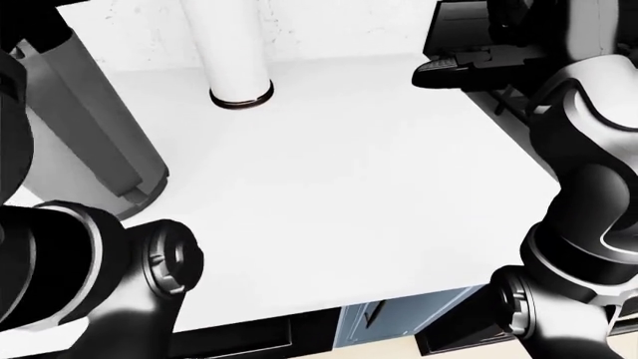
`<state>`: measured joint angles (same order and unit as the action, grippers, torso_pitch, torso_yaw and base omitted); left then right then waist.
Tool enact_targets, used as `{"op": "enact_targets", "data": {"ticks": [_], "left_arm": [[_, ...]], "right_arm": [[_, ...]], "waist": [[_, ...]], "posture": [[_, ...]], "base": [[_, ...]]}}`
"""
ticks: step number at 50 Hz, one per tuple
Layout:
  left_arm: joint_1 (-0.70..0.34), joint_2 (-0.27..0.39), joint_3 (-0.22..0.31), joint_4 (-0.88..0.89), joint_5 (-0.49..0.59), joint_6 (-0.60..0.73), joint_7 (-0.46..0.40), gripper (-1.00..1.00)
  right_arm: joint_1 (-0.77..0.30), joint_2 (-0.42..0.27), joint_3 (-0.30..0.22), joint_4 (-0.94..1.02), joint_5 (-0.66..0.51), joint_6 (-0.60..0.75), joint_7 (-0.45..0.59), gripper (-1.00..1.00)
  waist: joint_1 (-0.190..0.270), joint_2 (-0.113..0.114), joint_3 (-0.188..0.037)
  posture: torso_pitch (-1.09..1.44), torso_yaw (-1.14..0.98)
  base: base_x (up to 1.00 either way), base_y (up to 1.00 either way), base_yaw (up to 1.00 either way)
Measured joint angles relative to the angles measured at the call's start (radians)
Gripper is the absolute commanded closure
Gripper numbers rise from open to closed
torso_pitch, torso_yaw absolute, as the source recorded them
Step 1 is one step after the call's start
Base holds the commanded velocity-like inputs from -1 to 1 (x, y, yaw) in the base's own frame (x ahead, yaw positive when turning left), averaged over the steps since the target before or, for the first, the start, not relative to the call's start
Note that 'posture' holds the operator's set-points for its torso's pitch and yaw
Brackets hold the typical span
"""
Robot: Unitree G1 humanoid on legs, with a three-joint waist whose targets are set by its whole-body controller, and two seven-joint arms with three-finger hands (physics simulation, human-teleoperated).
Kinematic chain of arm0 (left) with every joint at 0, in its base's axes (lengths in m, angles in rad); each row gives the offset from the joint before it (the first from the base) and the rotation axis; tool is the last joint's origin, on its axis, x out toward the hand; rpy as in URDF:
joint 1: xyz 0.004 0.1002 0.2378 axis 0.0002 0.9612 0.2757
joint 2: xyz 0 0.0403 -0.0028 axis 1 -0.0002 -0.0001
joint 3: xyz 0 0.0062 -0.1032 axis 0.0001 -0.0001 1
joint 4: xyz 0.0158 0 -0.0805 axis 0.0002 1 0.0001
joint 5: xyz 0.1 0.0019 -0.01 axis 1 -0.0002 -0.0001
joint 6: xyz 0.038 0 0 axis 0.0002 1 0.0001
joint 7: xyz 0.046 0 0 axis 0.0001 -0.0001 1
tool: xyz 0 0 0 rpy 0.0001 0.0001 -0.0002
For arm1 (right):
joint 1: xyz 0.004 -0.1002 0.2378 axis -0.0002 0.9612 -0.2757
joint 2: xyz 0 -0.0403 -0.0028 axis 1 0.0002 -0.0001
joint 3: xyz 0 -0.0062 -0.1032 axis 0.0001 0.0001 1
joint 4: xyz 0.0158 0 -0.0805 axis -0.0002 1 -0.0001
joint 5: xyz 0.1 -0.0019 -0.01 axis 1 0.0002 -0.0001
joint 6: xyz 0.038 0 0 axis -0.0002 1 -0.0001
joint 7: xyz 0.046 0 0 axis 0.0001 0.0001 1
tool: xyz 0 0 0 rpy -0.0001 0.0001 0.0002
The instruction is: Close the lid of the electric kettle.
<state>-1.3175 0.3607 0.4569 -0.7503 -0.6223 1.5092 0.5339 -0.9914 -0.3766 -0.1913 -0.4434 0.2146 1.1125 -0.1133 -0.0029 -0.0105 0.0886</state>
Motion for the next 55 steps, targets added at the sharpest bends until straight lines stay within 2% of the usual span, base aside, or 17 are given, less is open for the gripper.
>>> {"op": "enact_targets", "data": {"ticks": [3, 5, 8, 11, 14, 17, 21, 25, 31, 34, 37, 42, 44, 45, 52, 54, 55], "left_arm": [[-0.023, 0.026, 0.066, 0.013, -0.071, -0.03, 0.106, -1.0], [-0.036, 0.063, 0.088, 0.023, -0.149, -0.056, 0.191, -1.0], [-0.029, 0.145, 0.061, 0.038, -0.309, -0.132, 0.338, -1.0], [0.0, 0.273, 0.011, 0.064, -0.518, -0.268, 0.499, -1.0], [0.104, 0.443, -0.006, 0.078, -0.695, -0.476, 0.638, -1.0], [0.221, 0.575, -0.008, 0.093, -0.791, -0.691, 0.725, -1.0], [0.407, 0.648, 0.021, 0.106, -0.849, -0.932, 0.775, -1.0], [0.573, 0.645, 0.072, 0.11, -0.879, -1.115, 0.822, -1.0], [0.657, 0.642, 0.082, 0.126, -0.909, -1.276, 0.829, -1.0], [0.733, 0.54, 0.122, 0.14, -0.927, -1.359, 0.824, -1.0], [0.776, 0.475, 0.126, 0.174, -0.947, -1.435, 0.831, -1.0], [0.787, 0.469, 0.119, 0.174, -0.963, -1.482, 0.823, -1.0], [0.816, 0.364, 0.16, 0.178, -0.981, -1.547, 0.753, -1.0], [0.829, 0.344, 0.163, 0.182, -0.995, -1.579, 0.725, -1.0], [0.837, 0.356, 0.141, 0.207, -1.027, -1.633, 0.702, -1.0], [0.837, 0.37, 0.14, 0.201, -1.028, -1.634, 0.719, -1.0], [0.815, 0.404, 0.128, 0.208, -1.04, -1.624, 0.743, -1.0]], "right_arm": [[0.001, -0.002, -0.001, 0.001, -0.001, -0.004, 0.0, -1.0], [0.003, -0.003, -0.002, 0.003, -0.002, -0.007, -0.001, -1.0], [0.003, -0.002, 0.002, 0.004, -0.005, -0.009, -0.001, -1.0], [0.001, 0.0, 0.006, 0.0, -0.004, -0.011, 0.002, -1.0], [0.006, -0.002, 0.006, 0.002, -0.003, -0.017, 0.005, -1.0], [0.011, -0.004, -0.006, 0.007, -0.011, -0.017, 0.002, -1.0], [0.009, -0.003, -0.005, 0.005, -0.013, -0.011, 0.001, -1.0], [0.009, -0.004, -0.004, 0.004, -0.009, -0.016, 0.005, -1.0], [0.008, -0.005, -0.005, 0.008, -0.01, -0.015, 0.002, -1.0], [0.005, -0.006, 0.0, 0.006, -0.007, -0.018, 0.004, -1.0], [0.007, -0.008, -0.006, 0.009, -0.011, -0.021, 0.004, -1.0], [0.006, -0.006, -0.002, 0.012, -0.012, -0.02, 0.005, -1.0], [0.005, -0.005, 0.003, 0.01, -0.01, -0.019, 0.007, -1.0], [0.005, -0.006, 0.001, 0.007, -0.009, -0.019, 0.008, -1.0], [0.008, -0.007, -0.003, 0.008, -0.015, -0.023, 0.006, -1.0], [0.009, -0.006, -0.005, 0.009, -0.016, -0.025, 0.006, -1.0], [0.01, -0.008, -0.009, 0.008, -0.017, -0.025, 0.005, -1.0]], "waist": [[-0.003, -0.003, 0.004], [-0.003, -0.005, 0.005], [-0.004, -0.005, 0.005], [-0.007, -0.001, 0.004], [-0.01, 0.01, 0.002], [-0.01, 0.017, 0.004], [-0.009, 0.027, 0.006], [-0.01, 0.035, 0.006], [-0.011, 0.039, 0.004], [-0.008, 0.051, -0.002], [-0.009, 0.048, -0.001], [-0.011, 0.045, -0.004], [-0.006, 0.06, -0.015], [-0.005, 0.061, -0.017], [-0.006, 0.066, -0.022], [-0.007, 0.066, -0.021], [-0.005, 0.06, -0.016]], "posture": [[0.0, 0.0], [0.0, 0.0], [0.0, 0.0], [0.0, 0.0], [0.0, 0.0], [0.0, 0.0], [0.0, 0.0], [0.0, 0.0], [0.0, 0.0], [0.0, 0.0], [0.0, 0.0], [0.0, 0.0], [0.0, 0.0], [0.0, 0.0], [0.0, 0.0], [0.0, 0.0], [0.0, 0.0]], "base": [[0.0, 0.0, 0.0], [0.0, 0.0, 0.0], [0.0, 0.0, 0.0], [0.0, 0.0, 0.0], [0.0, 0.0, 0.0], [0.0, 0.0, 0.0], [0.0, 0.0, 0.0], [0.0, 0.0, 0.0], [0.0, 0.0, 0.0], [0.0, 0.0, 0.0], [0.0, 0.0, 0.0], [0.0, 0.0, 0.0], [0.0, 0.0, 0.0], [0.0, 0.0, 0.0], [0.0, 0.0, 0.0], [0.0, 0.0, 0.0], [0.0, 0.0, 0.0]]}}
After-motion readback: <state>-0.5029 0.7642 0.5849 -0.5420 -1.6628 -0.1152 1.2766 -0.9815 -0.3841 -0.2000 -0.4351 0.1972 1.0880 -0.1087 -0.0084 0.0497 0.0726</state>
